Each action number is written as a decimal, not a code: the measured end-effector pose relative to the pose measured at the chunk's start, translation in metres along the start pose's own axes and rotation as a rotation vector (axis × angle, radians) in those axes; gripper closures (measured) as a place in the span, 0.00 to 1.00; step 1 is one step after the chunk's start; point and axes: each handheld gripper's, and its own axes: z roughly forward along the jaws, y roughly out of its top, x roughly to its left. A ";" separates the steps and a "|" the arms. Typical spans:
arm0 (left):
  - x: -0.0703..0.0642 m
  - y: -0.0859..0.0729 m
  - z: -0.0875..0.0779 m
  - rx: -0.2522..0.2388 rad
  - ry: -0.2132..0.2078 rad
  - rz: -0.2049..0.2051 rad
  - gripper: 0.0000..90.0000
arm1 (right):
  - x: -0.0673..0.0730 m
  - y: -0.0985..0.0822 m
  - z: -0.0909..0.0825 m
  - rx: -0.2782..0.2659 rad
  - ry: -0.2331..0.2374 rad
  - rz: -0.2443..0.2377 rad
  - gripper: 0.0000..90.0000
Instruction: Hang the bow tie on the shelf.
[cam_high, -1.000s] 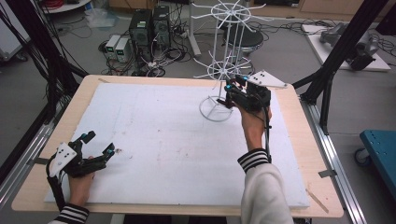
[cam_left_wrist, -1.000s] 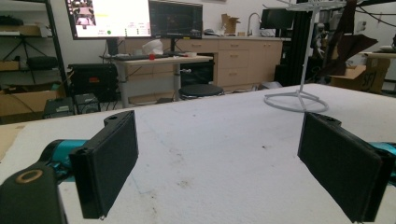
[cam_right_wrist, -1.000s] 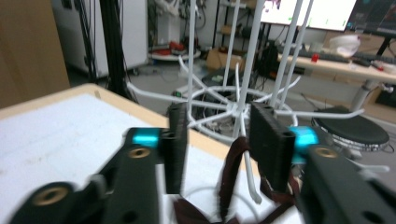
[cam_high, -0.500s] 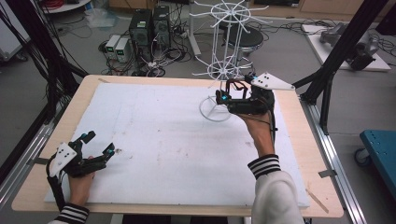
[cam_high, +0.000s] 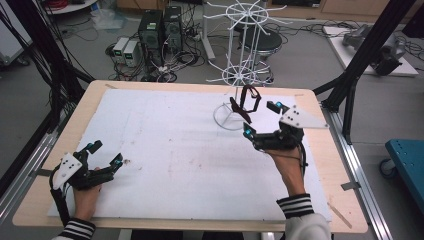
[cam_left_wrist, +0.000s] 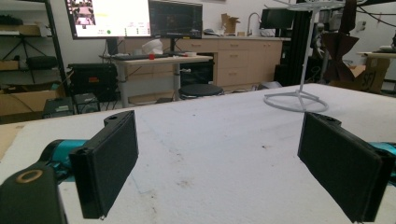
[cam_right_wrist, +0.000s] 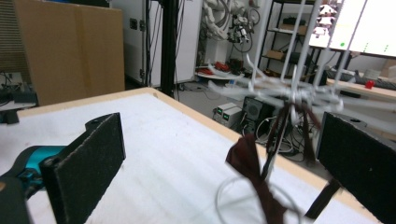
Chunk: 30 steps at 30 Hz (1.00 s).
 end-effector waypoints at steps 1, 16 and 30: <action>0.000 0.000 0.000 -0.001 0.000 0.000 0.14 | 0.001 -0.006 -0.005 -0.010 0.001 0.000 0.01; -0.001 0.000 0.000 -0.004 0.004 0.007 0.14 | 0.009 -0.103 -0.058 -0.061 -0.137 0.054 0.01; -0.002 0.000 -0.001 -0.012 0.004 0.010 0.14 | 0.013 -0.145 -0.066 -0.088 -0.242 0.064 0.01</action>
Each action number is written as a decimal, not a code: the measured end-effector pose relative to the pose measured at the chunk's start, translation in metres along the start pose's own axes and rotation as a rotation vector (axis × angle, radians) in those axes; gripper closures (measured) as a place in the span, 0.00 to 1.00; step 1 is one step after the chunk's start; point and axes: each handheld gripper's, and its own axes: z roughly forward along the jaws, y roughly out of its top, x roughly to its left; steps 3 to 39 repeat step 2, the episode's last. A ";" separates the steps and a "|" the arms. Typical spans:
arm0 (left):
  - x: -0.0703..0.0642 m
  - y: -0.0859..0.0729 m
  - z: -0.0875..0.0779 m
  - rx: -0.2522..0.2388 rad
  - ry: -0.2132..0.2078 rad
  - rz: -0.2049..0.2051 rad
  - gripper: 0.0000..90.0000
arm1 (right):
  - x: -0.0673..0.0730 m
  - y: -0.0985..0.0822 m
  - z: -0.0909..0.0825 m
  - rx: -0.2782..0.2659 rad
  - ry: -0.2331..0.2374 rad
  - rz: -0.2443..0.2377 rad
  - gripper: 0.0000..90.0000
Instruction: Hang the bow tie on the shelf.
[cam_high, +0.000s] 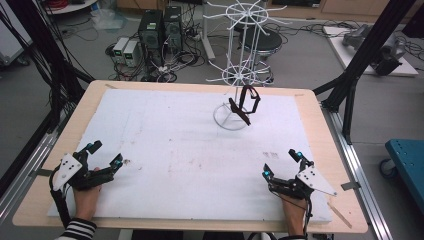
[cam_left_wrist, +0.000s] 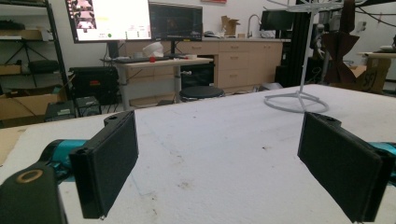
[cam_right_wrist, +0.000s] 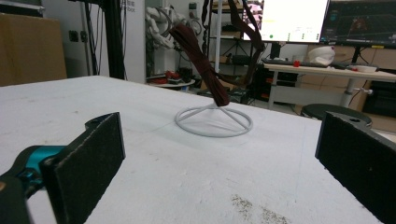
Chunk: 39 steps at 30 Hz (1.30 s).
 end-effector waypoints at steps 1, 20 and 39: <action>0.000 0.000 0.000 0.000 0.000 0.006 0.14 | 0.001 0.000 0.000 0.000 -0.003 -0.009 0.01; 0.000 0.000 -0.001 -0.002 0.001 0.004 0.14 | 0.002 0.000 0.000 0.005 -0.001 -0.020 0.01; 0.000 0.000 -0.001 -0.002 0.001 0.004 0.14 | 0.002 0.000 0.000 0.005 -0.001 -0.020 0.01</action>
